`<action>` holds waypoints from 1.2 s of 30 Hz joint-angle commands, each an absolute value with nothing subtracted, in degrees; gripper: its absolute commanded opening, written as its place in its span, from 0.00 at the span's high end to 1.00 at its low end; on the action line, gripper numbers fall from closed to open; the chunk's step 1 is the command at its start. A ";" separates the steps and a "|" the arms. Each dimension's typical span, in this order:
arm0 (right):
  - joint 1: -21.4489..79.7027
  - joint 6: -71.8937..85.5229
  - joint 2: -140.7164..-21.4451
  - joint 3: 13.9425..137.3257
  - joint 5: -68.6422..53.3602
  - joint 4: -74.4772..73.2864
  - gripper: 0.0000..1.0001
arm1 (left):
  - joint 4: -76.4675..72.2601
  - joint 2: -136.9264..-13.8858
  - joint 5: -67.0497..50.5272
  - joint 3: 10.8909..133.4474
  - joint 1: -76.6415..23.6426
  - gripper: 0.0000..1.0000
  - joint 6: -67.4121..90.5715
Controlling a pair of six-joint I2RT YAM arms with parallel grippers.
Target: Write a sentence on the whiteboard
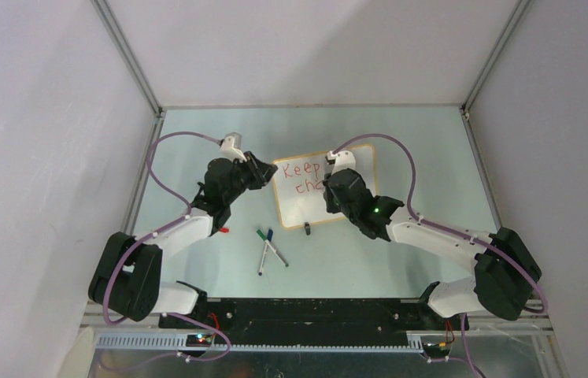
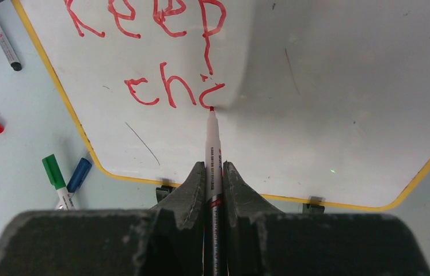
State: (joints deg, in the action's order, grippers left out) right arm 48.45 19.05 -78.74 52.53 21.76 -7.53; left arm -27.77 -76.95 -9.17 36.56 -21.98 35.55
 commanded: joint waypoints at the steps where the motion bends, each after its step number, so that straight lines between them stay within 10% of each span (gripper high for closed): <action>1: 47.31 19.39 -77.92 54.23 25.51 -7.48 1.00 | -29.57 -74.97 -9.11 37.18 -21.84 0.73 35.53; 36: 46.42 18.73 -78.12 55.75 24.67 -4.34 1.00 | -29.71 -75.36 -9.36 37.27 -21.80 0.74 35.60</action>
